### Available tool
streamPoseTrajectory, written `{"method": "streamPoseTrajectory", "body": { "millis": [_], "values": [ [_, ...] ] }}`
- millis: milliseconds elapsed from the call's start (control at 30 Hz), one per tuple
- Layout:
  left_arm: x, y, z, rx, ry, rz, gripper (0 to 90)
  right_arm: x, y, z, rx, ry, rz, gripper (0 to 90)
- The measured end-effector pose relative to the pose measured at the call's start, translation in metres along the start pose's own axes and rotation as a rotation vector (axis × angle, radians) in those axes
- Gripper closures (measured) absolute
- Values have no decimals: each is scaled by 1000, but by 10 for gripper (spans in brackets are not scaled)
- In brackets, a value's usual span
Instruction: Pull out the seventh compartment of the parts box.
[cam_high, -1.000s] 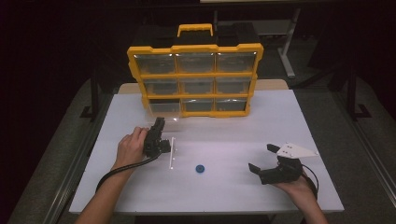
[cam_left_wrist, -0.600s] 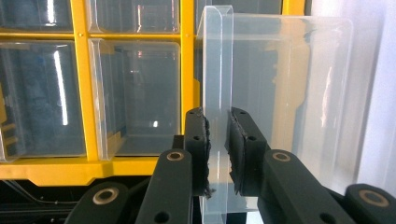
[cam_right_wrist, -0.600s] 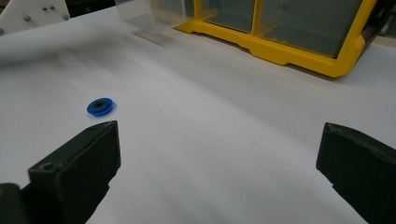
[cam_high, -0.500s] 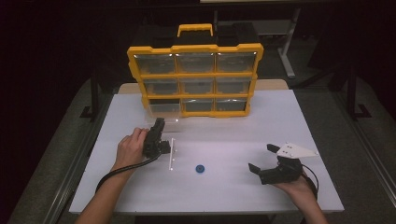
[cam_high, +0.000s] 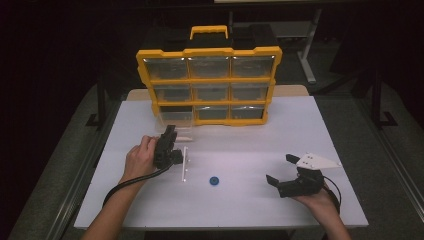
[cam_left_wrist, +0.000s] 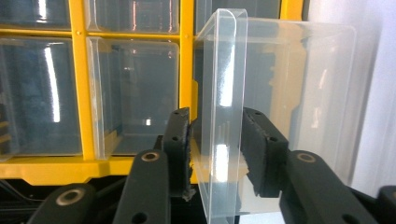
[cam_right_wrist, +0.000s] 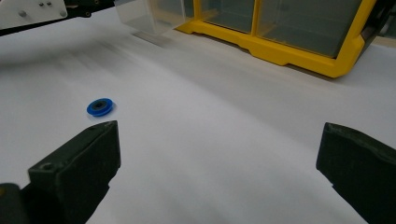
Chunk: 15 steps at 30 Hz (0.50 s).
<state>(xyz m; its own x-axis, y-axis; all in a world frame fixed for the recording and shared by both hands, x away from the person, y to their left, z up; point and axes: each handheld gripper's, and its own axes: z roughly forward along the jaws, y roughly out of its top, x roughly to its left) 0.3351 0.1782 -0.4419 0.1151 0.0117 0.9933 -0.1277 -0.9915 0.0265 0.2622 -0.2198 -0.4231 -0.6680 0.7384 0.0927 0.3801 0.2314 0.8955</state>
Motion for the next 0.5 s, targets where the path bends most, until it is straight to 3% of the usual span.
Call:
{"method": "streamPoseTrajectory", "body": {
  "millis": [367,500],
  "values": [
    [1,2,-5,3,-27,-18,460,0,0,0,1,0,0,0],
    [4,3,-9,29,-30,5,402,0,0,0,1,0,0,0]
  ]
}}
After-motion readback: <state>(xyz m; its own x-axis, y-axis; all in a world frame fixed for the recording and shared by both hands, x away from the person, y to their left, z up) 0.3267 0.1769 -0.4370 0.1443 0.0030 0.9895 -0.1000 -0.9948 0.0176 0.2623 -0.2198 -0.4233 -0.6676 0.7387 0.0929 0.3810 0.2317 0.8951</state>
